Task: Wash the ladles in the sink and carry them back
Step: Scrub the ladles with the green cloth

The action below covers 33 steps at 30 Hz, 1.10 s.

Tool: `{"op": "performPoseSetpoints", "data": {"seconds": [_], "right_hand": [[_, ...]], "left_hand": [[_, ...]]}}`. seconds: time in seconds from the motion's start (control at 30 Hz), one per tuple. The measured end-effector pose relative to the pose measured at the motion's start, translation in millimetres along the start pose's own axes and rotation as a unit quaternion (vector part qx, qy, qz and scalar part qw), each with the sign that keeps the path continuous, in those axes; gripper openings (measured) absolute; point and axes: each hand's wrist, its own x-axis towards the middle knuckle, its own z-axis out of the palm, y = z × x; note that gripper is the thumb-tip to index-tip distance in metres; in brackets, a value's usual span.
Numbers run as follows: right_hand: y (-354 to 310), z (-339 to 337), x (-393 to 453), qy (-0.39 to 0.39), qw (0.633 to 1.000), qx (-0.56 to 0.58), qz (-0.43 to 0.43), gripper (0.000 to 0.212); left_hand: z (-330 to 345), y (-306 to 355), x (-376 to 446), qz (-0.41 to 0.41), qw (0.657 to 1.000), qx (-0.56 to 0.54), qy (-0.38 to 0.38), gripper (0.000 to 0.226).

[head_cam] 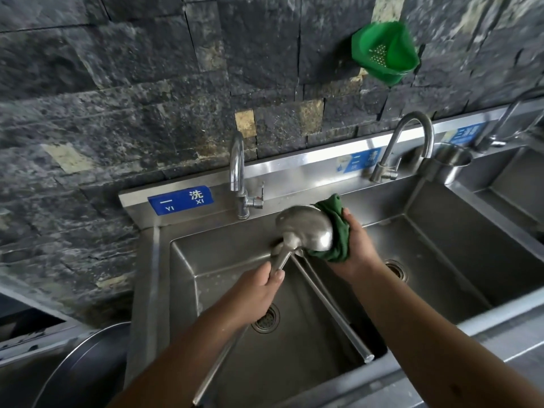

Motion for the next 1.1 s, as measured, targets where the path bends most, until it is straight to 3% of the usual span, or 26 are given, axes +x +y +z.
{"op": "performPoseSetpoints", "data": {"seconds": [0.07,0.2,0.27,0.33,0.43,0.5,0.57,0.63,0.83,0.9,1.1], "right_hand": [[3,11,-15,-0.005,0.999,0.031,-0.033,0.063],[-10,38,-42,-0.007,0.996,0.029,-0.089,0.076],[-17,49,-49,0.026,0.992,0.000,-0.122,0.063],[-15,57,-44,0.104,0.966,-0.107,-0.213,0.043],[-1,58,-17,0.186,0.842,-0.336,-0.380,0.067],[2,58,-1,0.201,0.752,-0.460,-0.426,0.076],[-1,50,12,0.210,0.638,-0.583,-0.458,0.074],[-3,39,22,0.176,0.541,-0.681,-0.460,0.070],[-23,4,28,0.003,0.330,-0.861,-0.387,0.057],[-31,0,29,-0.038,0.314,-0.883,-0.347,0.056],[-38,-18,32,-0.089,0.332,-0.873,-0.346,0.047]], "left_hand": [[5,8,-3,0.041,0.998,0.040,0.022,0.022],[13,16,-5,0.066,0.993,0.000,0.096,0.023],[10,19,1,0.061,0.993,-0.026,0.093,0.016],[4,35,4,0.043,0.993,-0.080,0.072,0.013],[1,69,3,-0.024,0.971,-0.237,-0.016,0.021],[3,87,4,-0.071,0.941,-0.324,-0.069,0.021],[6,95,7,-0.108,0.910,-0.388,-0.100,0.022],[5,94,10,-0.142,0.880,-0.437,-0.117,0.025],[-1,87,12,-0.211,0.838,-0.482,-0.145,0.022],[0,87,12,-0.216,0.823,-0.504,-0.150,0.022],[6,88,23,-0.224,0.817,-0.517,-0.121,0.019]]}}
